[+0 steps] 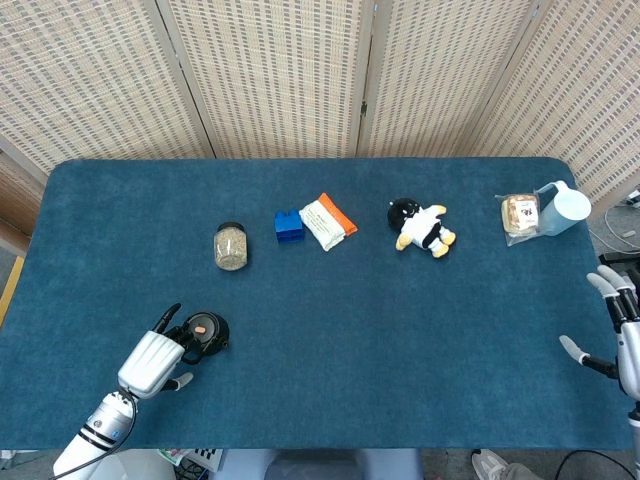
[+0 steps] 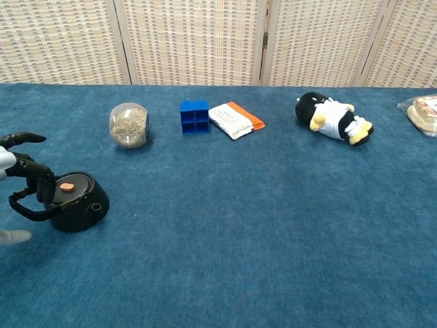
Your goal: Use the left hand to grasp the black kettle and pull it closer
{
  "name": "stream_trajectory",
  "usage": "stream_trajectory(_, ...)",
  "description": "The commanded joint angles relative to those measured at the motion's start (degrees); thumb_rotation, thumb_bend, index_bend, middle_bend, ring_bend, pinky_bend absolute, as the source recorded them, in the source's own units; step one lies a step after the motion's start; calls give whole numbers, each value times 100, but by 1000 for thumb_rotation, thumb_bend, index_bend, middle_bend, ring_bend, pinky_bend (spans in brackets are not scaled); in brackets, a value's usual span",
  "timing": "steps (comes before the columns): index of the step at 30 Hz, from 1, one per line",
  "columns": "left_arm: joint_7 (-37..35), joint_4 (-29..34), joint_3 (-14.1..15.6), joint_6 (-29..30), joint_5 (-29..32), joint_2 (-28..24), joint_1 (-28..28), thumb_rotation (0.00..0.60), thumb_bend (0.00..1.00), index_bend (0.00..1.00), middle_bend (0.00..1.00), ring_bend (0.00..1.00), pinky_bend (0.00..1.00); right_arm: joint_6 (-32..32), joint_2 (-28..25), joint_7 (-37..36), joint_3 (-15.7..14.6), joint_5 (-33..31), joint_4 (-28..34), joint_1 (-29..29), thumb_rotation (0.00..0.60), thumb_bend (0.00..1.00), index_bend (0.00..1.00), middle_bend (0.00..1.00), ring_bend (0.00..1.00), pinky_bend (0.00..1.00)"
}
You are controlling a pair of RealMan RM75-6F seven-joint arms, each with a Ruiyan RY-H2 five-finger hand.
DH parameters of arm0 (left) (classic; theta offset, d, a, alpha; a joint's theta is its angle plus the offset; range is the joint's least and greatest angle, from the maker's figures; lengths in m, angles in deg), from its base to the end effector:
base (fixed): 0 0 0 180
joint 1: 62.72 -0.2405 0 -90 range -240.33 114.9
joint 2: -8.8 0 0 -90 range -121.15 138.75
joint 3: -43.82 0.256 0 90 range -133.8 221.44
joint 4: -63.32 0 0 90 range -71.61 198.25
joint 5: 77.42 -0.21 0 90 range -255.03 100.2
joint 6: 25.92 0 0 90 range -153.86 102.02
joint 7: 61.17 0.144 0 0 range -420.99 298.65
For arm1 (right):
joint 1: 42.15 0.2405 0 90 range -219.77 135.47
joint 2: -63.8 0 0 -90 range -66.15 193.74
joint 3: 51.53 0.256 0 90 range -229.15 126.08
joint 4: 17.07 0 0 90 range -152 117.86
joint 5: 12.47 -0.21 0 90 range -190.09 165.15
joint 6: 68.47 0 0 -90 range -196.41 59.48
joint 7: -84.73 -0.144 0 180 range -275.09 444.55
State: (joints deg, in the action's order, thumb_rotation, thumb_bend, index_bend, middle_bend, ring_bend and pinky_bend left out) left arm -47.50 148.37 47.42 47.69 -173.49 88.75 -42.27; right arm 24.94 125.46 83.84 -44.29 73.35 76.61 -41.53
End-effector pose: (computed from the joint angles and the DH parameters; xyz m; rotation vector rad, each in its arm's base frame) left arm -0.2427 0.2200 0.0313 -1.9372 -0.6939 -0.9300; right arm -0.3077 -0.1710 0.2006 1.2231 -0.7733 0.9848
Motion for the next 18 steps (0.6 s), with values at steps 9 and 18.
stream_trajectory(9, -270, -433, 55, 114, -121, 170, -20, 600, 152, 482, 483, 402, 4, 37, 11, 45, -18, 7, 46, -42, 600, 133, 168, 144, 6, 38)
stream_trajectory(18, -306, -556, 101, 67, -96, 221, -39, 600, 152, 485, 484, 403, 4, 53, 2, 60, -34, 28, 82, -68, 600, 133, 168, 141, 4, 38)
